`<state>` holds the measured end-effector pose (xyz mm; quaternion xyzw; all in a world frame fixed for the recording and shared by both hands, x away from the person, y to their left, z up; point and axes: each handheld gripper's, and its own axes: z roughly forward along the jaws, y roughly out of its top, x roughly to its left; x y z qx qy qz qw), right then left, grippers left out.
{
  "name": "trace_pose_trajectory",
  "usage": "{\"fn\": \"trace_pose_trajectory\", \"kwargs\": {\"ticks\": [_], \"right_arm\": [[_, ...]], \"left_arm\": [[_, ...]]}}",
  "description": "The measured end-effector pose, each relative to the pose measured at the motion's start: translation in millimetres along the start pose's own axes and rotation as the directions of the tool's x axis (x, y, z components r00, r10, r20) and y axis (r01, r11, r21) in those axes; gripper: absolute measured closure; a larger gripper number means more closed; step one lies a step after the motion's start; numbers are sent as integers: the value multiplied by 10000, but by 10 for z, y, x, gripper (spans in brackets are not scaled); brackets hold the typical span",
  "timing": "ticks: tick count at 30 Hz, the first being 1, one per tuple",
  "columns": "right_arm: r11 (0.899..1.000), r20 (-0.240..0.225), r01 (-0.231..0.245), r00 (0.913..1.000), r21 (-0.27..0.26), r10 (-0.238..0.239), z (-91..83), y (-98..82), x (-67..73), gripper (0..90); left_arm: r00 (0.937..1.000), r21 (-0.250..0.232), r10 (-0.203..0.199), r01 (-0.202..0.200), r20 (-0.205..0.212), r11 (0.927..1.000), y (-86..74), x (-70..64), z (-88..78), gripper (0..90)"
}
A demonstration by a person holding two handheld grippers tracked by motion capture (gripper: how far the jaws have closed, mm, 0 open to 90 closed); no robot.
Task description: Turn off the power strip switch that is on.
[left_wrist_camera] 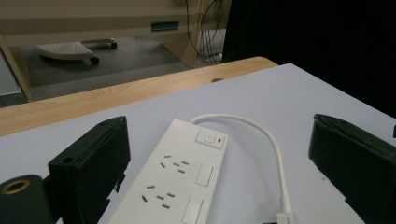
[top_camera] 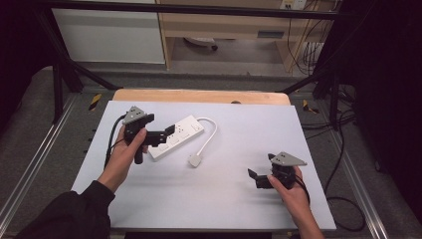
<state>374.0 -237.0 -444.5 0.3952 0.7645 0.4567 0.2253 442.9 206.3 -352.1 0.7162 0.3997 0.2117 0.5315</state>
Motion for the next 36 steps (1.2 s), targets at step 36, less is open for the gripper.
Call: {"fn": "trace_pose_trajectory", "kwargs": {"ticks": [36], "right_arm": [[9999,37,81,10000,63,-81,12,-2,7,23]], "left_arm": [[9998,-420,-107,100,-146,9991,-129,27,-698,54]]}}
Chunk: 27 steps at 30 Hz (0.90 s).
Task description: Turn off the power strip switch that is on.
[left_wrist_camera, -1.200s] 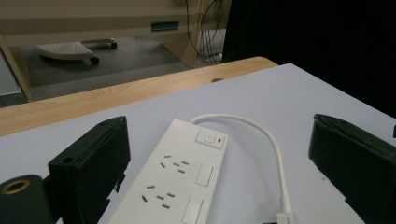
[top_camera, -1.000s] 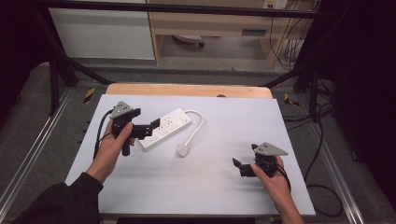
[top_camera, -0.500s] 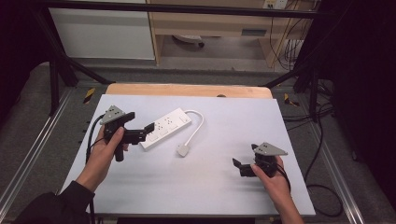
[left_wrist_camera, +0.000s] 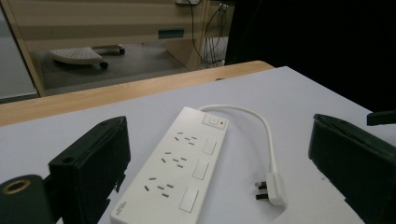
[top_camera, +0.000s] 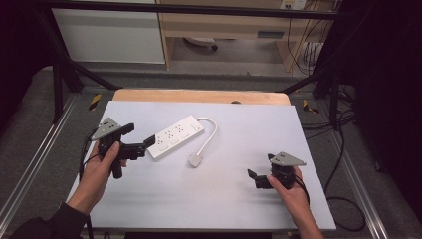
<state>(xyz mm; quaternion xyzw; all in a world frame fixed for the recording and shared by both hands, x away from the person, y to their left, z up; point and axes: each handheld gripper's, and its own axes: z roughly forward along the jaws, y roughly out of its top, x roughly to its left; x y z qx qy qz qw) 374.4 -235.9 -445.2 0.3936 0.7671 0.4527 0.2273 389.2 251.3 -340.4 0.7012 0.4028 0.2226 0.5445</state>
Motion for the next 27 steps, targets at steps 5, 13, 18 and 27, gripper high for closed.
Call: {"fn": "trace_pose_trajectory", "kwargs": {"ticks": [5,13,18,27], "right_arm": [[10000,5,-8,10000,21,8,0,-1,2,23],[10000,31,35,10000,48,-35,2,-1,11,24],[10000,46,60,10000,72,-61,5,-1,14,23],[10000,74,49,10000,82,-50,7,-4,9,24]], "left_arm": [[10000,-73,-76,76,-51,9999,-62,28,-114,55],[9995,-130,-159,155,-266,9998,-288,117,-326,57],[9988,29,-199,200,-447,9998,-485,181,-440,58],[9968,323,-247,273,-760,9991,-863,211,-516,63]]}}
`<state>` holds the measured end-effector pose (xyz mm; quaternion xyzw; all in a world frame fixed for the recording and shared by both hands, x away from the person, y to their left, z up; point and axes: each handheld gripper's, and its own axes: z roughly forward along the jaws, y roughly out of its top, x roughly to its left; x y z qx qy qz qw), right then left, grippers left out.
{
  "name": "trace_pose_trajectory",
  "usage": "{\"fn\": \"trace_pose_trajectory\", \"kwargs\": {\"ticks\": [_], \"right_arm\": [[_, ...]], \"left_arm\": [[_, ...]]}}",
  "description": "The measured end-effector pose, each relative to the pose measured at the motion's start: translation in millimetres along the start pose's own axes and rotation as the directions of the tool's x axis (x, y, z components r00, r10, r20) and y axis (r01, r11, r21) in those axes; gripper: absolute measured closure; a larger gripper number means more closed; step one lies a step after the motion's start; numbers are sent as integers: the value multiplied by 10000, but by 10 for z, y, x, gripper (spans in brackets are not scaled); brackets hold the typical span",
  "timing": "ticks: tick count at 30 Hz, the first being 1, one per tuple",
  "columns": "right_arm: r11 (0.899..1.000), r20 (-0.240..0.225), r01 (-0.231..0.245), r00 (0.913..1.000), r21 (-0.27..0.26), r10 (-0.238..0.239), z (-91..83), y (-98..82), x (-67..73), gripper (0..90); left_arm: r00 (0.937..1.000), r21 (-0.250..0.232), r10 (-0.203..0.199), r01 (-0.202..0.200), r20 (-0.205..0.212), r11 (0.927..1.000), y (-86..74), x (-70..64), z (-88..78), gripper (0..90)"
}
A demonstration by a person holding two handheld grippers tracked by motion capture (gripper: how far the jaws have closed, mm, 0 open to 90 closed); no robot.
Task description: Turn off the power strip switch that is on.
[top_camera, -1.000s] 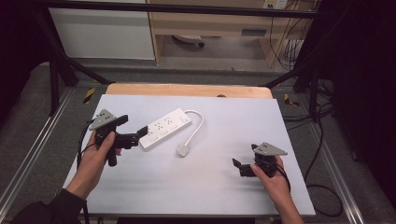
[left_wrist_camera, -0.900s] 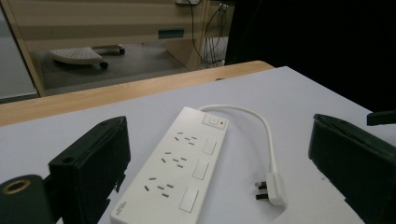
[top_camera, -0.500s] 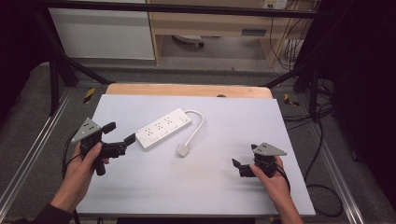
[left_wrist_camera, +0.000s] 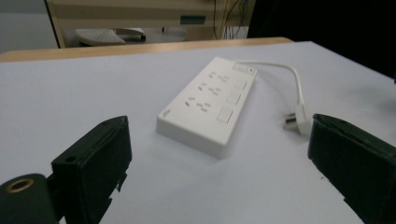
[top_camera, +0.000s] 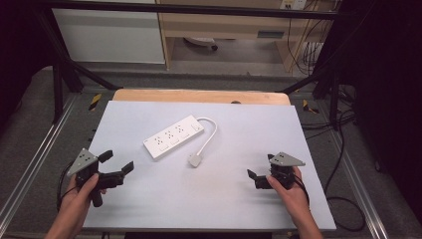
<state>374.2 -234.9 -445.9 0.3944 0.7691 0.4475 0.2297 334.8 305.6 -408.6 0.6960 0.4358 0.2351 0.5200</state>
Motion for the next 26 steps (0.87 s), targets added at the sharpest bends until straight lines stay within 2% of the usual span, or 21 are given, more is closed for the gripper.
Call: {"fn": "trace_pose_trajectory", "kwargs": {"ticks": [6,10,13,16,18,21,24,26], "right_arm": [[10000,4,-37,10000,16,37,-1,-2,-5,24],[10000,41,-26,10000,31,26,-1,-6,-14,23],[10000,88,-18,10000,71,18,1,-12,-21,23],[9998,147,-28,9999,172,26,8,-20,-30,24],[9993,280,-113,9996,343,103,17,-32,-38,25],[9978,492,-265,9985,602,236,30,-58,-64,27],[9944,831,-426,9959,963,346,53,-87,-94,29],[9901,1029,-581,9937,1279,450,79,-114,-110,31]], "left_arm": [[10000,287,-47,45,83,9996,-143,-23,13,64],[9997,577,19,-34,259,9983,-209,-92,48,66],[9990,621,-37,9,448,9981,-240,-161,64,69],[9977,883,374,-424,572,9952,-273,-236,79,68],[9970,995,362,-428,677,9941,-284,-266,92,66],[9976,1310,442,-509,533,9901,-313,-270,120,63],[9962,1369,818,-852,304,9869,-316,-248,125,65],[9975,1504,700,-706,97,9861,-317,-212,126,64]]}}
